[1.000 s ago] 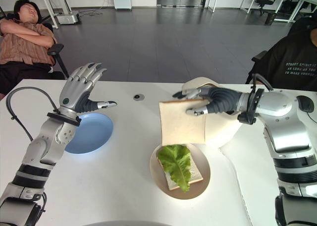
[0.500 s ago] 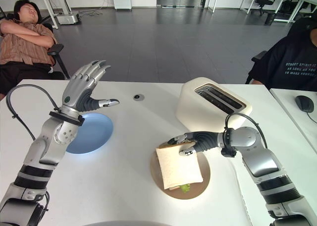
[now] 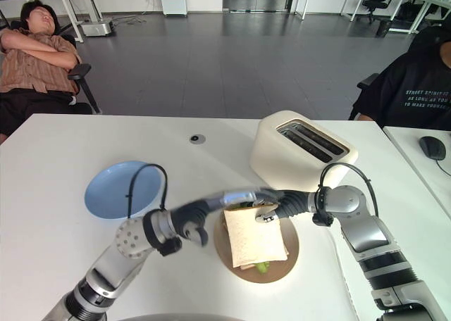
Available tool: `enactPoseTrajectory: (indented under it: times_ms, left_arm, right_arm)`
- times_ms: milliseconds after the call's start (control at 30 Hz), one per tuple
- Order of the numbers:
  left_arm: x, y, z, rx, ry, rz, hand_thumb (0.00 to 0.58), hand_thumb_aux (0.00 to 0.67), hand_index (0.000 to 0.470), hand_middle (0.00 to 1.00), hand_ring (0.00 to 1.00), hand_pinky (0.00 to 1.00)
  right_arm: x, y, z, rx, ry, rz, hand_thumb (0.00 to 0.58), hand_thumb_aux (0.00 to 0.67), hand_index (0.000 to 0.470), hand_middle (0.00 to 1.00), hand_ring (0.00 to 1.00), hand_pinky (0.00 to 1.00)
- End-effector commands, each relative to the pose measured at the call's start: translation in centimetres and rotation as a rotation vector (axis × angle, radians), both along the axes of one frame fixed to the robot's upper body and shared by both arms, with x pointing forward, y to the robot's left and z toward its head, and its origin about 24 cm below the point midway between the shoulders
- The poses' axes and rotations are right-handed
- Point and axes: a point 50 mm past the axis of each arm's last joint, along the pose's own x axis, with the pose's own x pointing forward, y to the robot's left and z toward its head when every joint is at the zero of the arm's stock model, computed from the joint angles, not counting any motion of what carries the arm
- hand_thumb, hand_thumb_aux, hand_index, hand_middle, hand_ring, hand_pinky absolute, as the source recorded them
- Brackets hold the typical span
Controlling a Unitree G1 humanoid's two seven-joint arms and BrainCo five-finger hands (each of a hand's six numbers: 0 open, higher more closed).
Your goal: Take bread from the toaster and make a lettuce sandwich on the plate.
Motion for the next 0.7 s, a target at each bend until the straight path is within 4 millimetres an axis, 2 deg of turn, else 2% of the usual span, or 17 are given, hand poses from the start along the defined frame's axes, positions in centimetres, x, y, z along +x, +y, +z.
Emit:
enactPoseTrajectory:
  times_ms: [33, 333, 367, 567, 600, 633, 700]
  left_arm:
    - [0.1, -0.4, -2.1, 0.052, 0.056, -0.007, 0.000, 0.000, 0.000, 0.00, 0.00, 0.00]
    - [1.3, -1.5, -8.4, 0.342, -0.011, -0.034, 0.000, 0.000, 0.000, 0.00, 0.00, 0.00]
    - [1.3, -1.6, -9.1, 0.339, 0.036, -0.048, 0.000, 0.000, 0.000, 0.00, 0.00, 0.00]
    - [1.9, -1.4, -12.7, 0.490, 0.049, -0.054, 0.000, 0.000, 0.000, 0.00, 0.00, 0.00]
    - [1.9, -1.4, -13.1, 0.494, 0.067, -0.050, 0.000, 0.000, 0.000, 0.00, 0.00, 0.00]
    - [2.0, -1.4, -13.3, 0.493, 0.076, -0.048, 0.000, 0.000, 0.000, 0.00, 0.00, 0.00]
    - [2.0, -1.4, -13.6, 0.485, 0.099, -0.047, 0.000, 0.000, 0.000, 0.00, 0.00, 0.00]
  right_arm:
    - [0.2, 0.0, 0.4, 0.010, -0.020, -0.009, 0.580, 0.670, 0.470, 0.00, 0.00, 0.00]
    - [0.3, 0.0, 1.1, 0.041, -0.039, -0.013, 0.580, 0.670, 0.470, 0.00, 0.00, 0.00]
    - [0.3, 0.1, 1.1, 0.046, -0.040, -0.012, 0.580, 0.670, 0.470, 0.00, 0.00, 0.00]
    - [0.3, 0.2, 1.5, 0.056, -0.046, -0.009, 0.580, 0.670, 0.470, 0.00, 0.00, 0.00]
    - [0.3, 0.2, 1.6, 0.052, -0.050, -0.005, 0.516, 0.447, 0.313, 0.00, 0.00, 0.00]
    - [0.3, 0.2, 1.7, 0.047, -0.053, -0.001, 0.000, 0.000, 0.000, 0.00, 0.00, 0.00]
    - [0.4, 0.1, 2.2, 0.034, -0.072, 0.007, 0.000, 0.000, 0.000, 0.00, 0.00, 0.00]
